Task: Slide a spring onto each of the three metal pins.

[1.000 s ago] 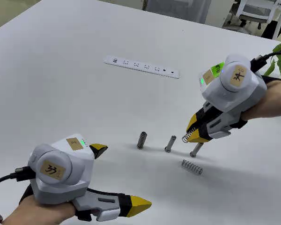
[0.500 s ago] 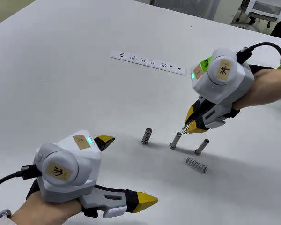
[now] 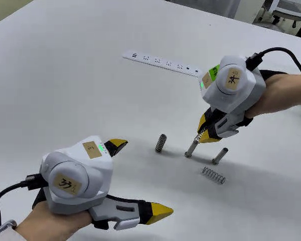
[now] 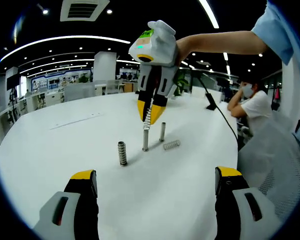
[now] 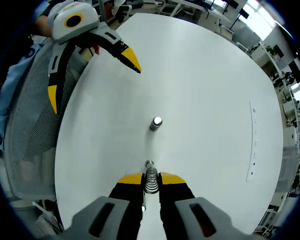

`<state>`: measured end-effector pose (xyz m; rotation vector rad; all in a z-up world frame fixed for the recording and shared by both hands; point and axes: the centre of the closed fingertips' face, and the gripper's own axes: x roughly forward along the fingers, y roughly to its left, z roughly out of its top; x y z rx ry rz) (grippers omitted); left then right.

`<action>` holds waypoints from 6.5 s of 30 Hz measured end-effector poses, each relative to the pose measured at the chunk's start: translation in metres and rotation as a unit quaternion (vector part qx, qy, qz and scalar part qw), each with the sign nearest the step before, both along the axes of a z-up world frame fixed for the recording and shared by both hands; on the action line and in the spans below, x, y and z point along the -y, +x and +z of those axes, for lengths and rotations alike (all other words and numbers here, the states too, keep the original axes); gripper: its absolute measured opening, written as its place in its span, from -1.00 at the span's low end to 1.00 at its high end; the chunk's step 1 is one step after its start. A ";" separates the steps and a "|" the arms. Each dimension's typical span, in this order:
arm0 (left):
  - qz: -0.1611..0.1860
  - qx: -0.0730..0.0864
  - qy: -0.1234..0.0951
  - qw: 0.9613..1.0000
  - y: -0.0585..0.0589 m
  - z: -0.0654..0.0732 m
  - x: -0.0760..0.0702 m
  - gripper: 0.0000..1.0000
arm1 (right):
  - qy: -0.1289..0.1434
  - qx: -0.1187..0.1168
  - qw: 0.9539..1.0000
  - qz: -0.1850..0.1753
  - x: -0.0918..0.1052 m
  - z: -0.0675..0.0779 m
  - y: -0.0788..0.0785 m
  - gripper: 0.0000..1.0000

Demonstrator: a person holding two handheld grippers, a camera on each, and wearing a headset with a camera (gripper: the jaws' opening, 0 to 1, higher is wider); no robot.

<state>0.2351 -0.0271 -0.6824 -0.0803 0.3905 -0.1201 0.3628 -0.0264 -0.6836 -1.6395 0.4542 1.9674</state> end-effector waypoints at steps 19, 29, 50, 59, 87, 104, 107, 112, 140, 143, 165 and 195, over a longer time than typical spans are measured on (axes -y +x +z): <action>0.003 -0.010 -0.017 1.000 -0.004 -0.007 0.000 0.96 | -0.024 0.012 1.000 0.016 0.001 -0.016 -0.003 -0.75; 0.003 -0.013 -0.019 1.000 -0.005 -0.008 0.001 0.98 | -0.037 0.014 0.999 0.020 -0.002 -0.030 -0.002 -0.75; 0.004 -0.014 -0.028 1.000 -0.005 -0.012 -0.001 0.97 | -0.050 0.014 0.998 0.022 0.002 -0.056 -0.004 -0.75; 0.004 -0.014 -0.029 0.999 -0.005 -0.012 -0.001 0.97 | -0.047 0.012 0.999 0.023 0.001 -0.058 -0.005 -0.75; -0.002 -0.013 -0.029 0.999 -0.005 -0.010 0.002 0.98 | 0.024 -0.052 0.998 -0.007 -0.008 -0.051 -0.014 0.97; -0.023 -0.009 -0.020 1.000 0.004 -0.002 0.009 0.98 | 0.103 -0.103 0.981 -0.125 0.016 -0.029 -0.008 0.99; -0.026 -0.007 -0.019 0.999 0.007 0.001 0.009 0.98 | 0.133 -0.106 0.974 -0.149 0.022 -0.023 -0.001 0.99; -0.040 -0.008 -0.015 0.999 0.008 0.003 0.010 0.98 | 0.154 -0.117 0.962 -0.193 0.046 -0.012 0.006 0.99; -0.058 -0.034 0.003 0.998 0.003 0.003 0.011 0.99 | 0.255 -0.172 0.866 -0.394 0.164 0.004 0.006 0.99; -0.051 -0.034 0.001 0.998 0.003 0.003 0.008 0.98 | 0.273 -0.181 0.848 -0.416 0.168 0.007 0.007 0.99; -0.138 -0.057 0.055 0.987 0.030 0.002 0.027 0.95 | 0.291 -0.190 0.824 -0.447 0.183 -0.003 0.002 0.98; -0.309 -0.144 0.164 0.926 0.127 -0.031 0.075 -0.02 | 0.280 -0.202 0.812 -0.471 0.220 -0.009 -0.002 0.97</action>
